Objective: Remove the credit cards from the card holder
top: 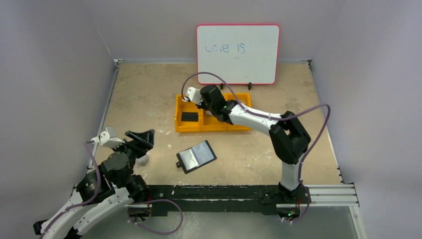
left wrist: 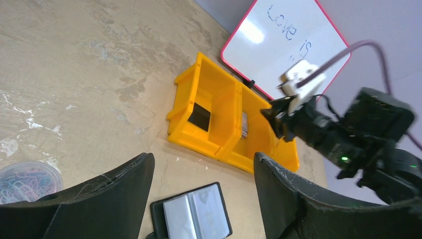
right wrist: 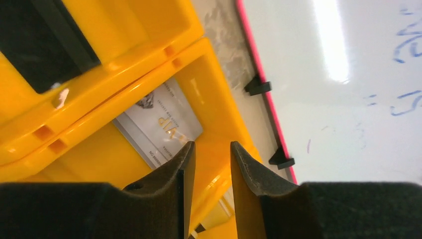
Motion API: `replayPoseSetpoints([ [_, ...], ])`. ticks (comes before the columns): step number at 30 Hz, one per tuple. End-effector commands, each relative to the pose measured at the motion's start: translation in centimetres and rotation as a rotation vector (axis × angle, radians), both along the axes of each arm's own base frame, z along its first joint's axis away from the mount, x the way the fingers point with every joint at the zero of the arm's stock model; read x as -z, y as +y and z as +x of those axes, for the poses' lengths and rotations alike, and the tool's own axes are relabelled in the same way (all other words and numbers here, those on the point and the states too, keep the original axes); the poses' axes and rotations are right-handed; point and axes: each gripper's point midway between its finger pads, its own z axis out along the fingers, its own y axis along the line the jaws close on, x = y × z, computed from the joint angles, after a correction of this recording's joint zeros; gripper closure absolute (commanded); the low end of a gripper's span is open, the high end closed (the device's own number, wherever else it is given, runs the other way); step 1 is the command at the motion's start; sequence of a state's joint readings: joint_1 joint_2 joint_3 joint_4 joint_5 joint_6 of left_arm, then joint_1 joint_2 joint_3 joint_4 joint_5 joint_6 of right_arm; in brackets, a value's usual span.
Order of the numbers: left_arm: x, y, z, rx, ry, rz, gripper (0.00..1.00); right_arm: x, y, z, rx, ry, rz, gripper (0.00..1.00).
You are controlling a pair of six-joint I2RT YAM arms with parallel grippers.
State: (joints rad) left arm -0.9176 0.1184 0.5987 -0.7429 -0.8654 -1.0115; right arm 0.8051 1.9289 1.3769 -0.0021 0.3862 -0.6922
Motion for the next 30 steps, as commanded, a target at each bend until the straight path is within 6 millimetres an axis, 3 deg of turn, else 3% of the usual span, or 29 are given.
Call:
replayPoseSetpoints([
  [1, -0.8, -0.4, 0.2, 0.009, -0.002, -0.005, 0.27, -7.1, 1.6, -1.5, -0.017, -0.030, 0.269, 0.65],
  [6, -0.2, -1.9, 0.7, 0.041, 0.026, 0.015, 0.26, -12.9, 1.8, -4.6, 0.015, -0.023, 0.622, 0.58],
  [8, 0.3, -3.0, 1.0, 0.065, 0.044, 0.031, 0.25, -15.0, 1.3, -6.3, 0.043, -0.002, 0.818, 0.46],
  [10, 1.0, -4.4, 1.5, 0.100, 0.068, 0.051, 0.25, -15.4, 1.2, -8.6, 0.066, 0.073, 1.023, 0.25],
  [11, 1.4, -5.2, 1.7, 0.121, 0.081, 0.058, 0.25, -13.6, 0.7, -9.9, 0.116, 0.148, 1.098, 0.16],
  [13, 2.2, -6.7, 2.0, 0.160, 0.110, 0.071, 0.25, -12.2, 0.3, -11.9, 0.212, 0.281, 1.259, 0.03],
  [17, 4.2, -9.3, 2.3, 0.228, 0.190, 0.086, 0.25, -7.0, 1.4, -15.5, 0.377, 0.620, 1.381, 0.00],
  [18, 4.7, -9.9, 2.3, 0.245, 0.207, 0.089, 0.25, -6.6, 1.9, -15.9, 0.377, 0.659, 1.385, 0.00],
  [23, 7.9, -12.0, 2.0, 0.305, 0.301, 0.080, 0.29, -2.6, 3.9, -19.2, 0.352, 0.900, 1.303, 0.15],
  [30, 12.9, -11.3, 0.8, 0.249, 0.420, 0.025, 0.34, 1.6, 5.3, -22.7, 0.330, 1.028, 1.147, 0.34],
])
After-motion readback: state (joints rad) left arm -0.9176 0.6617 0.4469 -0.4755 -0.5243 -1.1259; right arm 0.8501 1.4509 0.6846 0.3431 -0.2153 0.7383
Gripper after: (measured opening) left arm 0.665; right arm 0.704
